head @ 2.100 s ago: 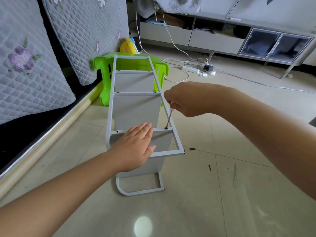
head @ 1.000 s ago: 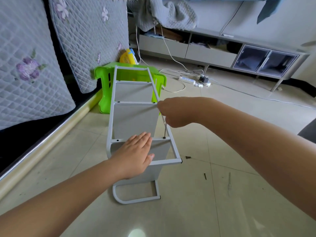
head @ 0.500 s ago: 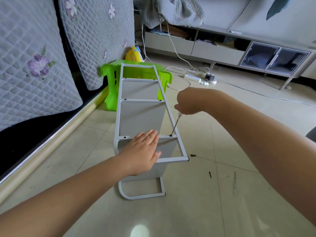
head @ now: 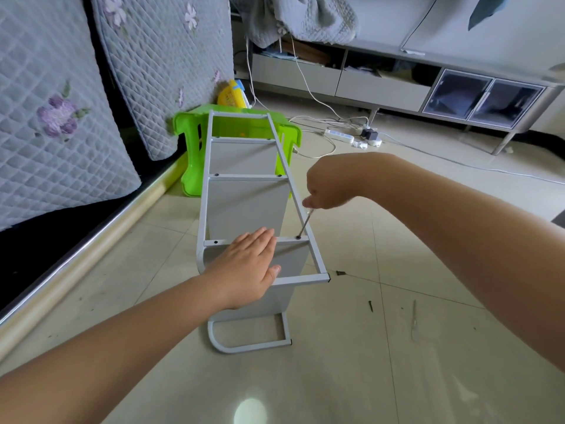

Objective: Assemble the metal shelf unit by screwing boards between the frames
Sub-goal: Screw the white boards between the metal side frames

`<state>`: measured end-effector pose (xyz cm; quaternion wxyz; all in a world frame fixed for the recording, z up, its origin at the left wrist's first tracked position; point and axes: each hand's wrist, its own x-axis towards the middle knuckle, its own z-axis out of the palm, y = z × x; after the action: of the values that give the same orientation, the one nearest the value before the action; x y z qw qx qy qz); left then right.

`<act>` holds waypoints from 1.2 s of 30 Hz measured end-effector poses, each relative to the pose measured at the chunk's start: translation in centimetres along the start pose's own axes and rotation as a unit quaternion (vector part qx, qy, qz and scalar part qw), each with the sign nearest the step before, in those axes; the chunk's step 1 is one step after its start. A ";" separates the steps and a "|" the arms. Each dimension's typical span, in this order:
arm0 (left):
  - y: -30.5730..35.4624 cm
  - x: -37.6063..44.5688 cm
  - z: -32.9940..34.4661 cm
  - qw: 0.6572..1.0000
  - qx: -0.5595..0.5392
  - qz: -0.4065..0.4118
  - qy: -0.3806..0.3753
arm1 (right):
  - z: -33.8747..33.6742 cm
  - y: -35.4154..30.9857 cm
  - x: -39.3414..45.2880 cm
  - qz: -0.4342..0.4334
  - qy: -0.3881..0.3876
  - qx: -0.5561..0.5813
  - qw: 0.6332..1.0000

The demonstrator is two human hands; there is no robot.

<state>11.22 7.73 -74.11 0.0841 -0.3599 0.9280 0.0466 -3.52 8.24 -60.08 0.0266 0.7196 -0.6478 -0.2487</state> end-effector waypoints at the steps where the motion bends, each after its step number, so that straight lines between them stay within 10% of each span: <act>1: 0.0 0.0 0.0 1.000 0.003 0.000 0.001 | 0.3 0.2 0.4 0.017 -0.009 0.000 1.000; 11: -0.2 0.1 0.1 1.000 -0.008 0.007 0.017 | 0.5 0.0 -0.8 -0.011 0.006 0.121 0.993; 19: -0.1 -0.1 0.1 1.000 -0.010 0.010 -0.003 | 0.8 -0.2 -0.1 -0.090 0.064 -0.007 0.994; 36: 0.4 -1.1 -0.1 0.999 -0.031 0.014 -0.014 | 0.6 -0.7 -1.0 -0.001 -0.008 0.042 0.999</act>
<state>11.75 8.74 -73.75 0.0854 -0.3488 0.9297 0.0815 -3.14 9.52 -60.58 -0.0094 0.7183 -0.6576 -0.2270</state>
